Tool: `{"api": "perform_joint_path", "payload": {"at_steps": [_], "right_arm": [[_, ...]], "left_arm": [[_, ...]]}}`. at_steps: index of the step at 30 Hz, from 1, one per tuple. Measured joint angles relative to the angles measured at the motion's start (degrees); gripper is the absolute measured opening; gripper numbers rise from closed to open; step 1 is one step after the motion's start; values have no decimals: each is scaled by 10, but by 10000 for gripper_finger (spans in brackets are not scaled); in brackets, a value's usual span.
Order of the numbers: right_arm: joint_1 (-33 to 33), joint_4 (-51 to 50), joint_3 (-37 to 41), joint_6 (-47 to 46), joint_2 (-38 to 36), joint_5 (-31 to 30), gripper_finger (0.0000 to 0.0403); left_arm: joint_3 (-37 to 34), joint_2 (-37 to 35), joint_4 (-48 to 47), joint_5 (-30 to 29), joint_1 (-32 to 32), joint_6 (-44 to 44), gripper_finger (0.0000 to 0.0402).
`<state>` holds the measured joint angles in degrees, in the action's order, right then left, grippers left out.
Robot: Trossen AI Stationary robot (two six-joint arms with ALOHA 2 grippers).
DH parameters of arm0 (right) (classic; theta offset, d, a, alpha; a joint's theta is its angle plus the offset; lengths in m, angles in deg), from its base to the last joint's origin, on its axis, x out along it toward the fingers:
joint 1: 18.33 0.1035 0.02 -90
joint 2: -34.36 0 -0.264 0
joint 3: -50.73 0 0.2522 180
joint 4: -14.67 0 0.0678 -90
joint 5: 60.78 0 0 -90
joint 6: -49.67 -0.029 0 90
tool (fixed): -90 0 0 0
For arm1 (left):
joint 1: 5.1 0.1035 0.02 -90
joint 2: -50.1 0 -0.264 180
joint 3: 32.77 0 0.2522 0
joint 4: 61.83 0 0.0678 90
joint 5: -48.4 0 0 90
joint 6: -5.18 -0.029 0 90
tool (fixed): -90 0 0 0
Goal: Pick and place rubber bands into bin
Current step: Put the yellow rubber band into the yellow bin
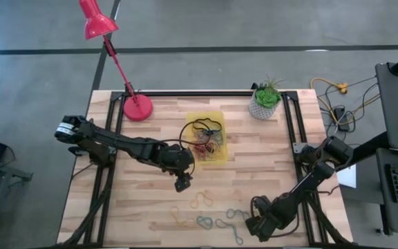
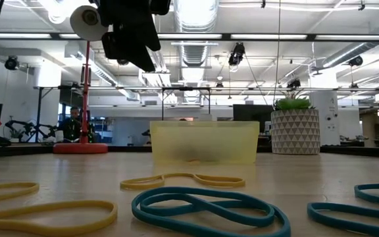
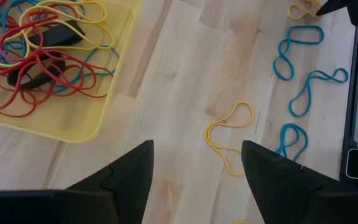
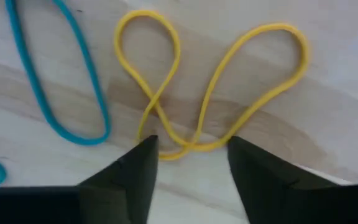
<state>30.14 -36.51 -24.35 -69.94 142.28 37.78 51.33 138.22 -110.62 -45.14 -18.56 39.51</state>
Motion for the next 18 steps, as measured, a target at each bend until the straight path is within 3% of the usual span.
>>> {"api": "perform_joint_path", "payload": {"at_steps": [8,12,16,18], "right_arm": [[-16,-6,-1,51,13,3,23],[-52,-9,-1,106,11,1,10],[-109,-13,-6,183,-19,-117,8],[-147,-21,-7,221,-38,-205,8]], "left_arm": [[0,0,0,-1,0,-5,226],[-2,0,-1,-2,0,-7,226],[-2,0,-23,-2,-3,-10,226],[-2,0,-48,-2,-5,-18,226]]}}
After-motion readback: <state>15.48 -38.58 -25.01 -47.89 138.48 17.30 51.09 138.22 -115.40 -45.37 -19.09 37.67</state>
